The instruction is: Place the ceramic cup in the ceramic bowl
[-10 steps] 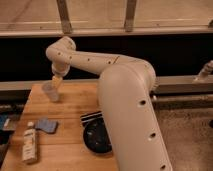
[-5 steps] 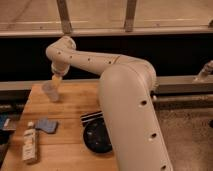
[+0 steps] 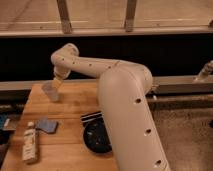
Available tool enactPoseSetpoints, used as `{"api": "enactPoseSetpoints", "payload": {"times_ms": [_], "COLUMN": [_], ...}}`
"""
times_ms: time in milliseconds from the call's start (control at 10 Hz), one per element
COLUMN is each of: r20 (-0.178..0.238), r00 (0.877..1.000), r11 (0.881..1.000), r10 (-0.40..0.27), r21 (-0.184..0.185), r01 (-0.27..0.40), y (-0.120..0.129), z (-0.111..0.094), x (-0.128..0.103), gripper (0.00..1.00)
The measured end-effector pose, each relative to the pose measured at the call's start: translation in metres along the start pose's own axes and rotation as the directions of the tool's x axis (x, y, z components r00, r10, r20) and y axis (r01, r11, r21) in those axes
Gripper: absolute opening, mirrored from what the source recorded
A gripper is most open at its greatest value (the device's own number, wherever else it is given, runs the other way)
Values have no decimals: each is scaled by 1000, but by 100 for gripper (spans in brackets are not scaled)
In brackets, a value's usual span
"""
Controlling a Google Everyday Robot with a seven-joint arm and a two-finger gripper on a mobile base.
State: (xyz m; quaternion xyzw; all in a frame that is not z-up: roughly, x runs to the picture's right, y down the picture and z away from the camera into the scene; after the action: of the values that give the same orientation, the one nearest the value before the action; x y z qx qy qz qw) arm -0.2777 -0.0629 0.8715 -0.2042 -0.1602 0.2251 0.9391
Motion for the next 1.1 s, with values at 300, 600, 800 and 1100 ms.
{"api": "enactPoseSetpoints", "payload": {"times_ms": [300, 600, 800, 1100], "r20": [38, 57, 66, 58], "r00": [999, 998, 998, 998], "r11": [1000, 1000, 1000, 996], "r10": [11, 3, -4, -12], "r21": [22, 4, -28, -90], "r01": [-12, -3, 6, 17], "y": [-11, -16, -15, -4], "z": [8, 26, 43, 71], "x": [-6, -14, -20, -23], "gripper": [80, 80, 80, 80]}}
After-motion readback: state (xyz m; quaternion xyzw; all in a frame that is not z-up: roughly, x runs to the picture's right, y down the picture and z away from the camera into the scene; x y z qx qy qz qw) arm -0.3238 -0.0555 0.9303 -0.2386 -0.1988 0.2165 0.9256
